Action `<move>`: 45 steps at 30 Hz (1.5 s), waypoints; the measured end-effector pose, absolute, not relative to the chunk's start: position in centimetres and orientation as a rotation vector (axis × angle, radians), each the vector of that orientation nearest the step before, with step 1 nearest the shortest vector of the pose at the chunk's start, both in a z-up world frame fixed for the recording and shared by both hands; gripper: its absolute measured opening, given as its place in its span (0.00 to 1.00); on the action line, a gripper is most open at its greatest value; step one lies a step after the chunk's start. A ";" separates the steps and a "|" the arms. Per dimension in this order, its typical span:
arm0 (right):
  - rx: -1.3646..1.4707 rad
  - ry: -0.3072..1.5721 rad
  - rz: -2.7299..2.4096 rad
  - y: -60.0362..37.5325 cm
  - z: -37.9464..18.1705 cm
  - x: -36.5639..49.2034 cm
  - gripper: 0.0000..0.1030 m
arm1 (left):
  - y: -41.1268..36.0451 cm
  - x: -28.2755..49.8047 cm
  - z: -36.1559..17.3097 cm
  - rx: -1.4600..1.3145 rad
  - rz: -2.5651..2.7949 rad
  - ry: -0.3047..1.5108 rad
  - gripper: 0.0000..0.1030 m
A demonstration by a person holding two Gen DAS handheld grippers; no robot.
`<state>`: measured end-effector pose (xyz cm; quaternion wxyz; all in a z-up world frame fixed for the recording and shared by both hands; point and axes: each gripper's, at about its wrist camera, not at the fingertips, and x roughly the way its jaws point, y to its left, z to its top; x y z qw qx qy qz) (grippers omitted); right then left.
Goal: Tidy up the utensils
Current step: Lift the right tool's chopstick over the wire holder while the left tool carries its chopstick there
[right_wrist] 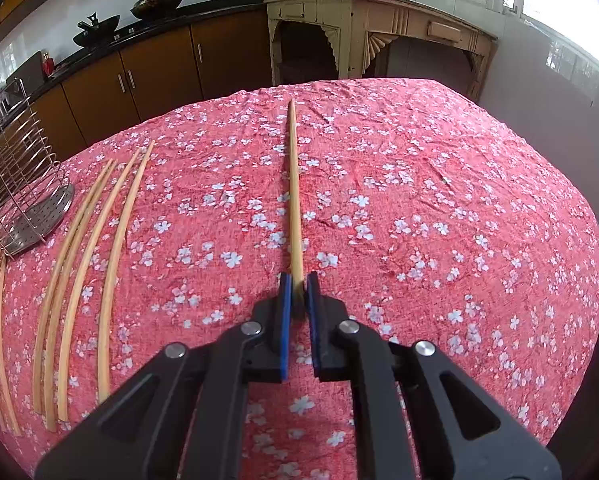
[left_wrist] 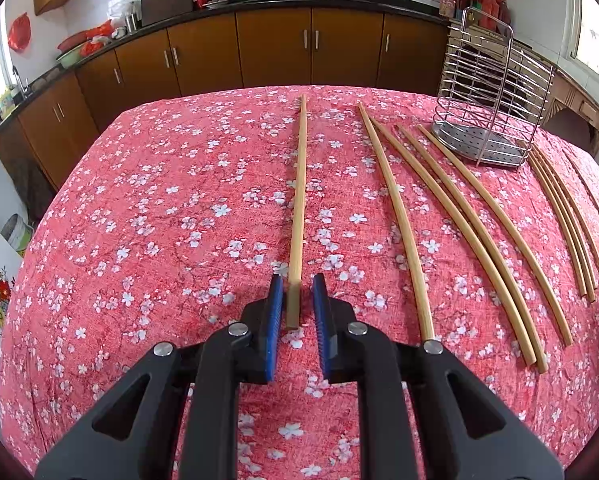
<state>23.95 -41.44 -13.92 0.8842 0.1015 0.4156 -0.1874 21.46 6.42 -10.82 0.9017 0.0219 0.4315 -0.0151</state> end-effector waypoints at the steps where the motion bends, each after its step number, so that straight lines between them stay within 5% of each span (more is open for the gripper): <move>1: 0.207 0.865 -0.393 -41.1 -13.9 23.9 0.10 | 6.3 21.4 -10.8 0.051 -0.029 0.893 0.15; 17: 0.201 0.868 -0.379 -40.6 -13.8 22.9 0.08 | 6.2 19.9 -11.0 0.051 -0.048 0.892 0.19; 20: 0.206 0.865 -0.374 -40.9 -13.7 23.0 0.07 | 6.2 19.9 -11.0 0.053 -0.042 0.891 0.07; 25: 0.196 0.826 -0.368 -40.8 -13.0 22.3 0.07 | 6.2 19.7 -10.8 0.057 -0.045 0.884 0.07; 45: 0.037 0.357 -0.385 -38.7 -0.4 18.8 0.07 | 7.5 15.9 1.8 -0.009 -0.002 0.376 0.06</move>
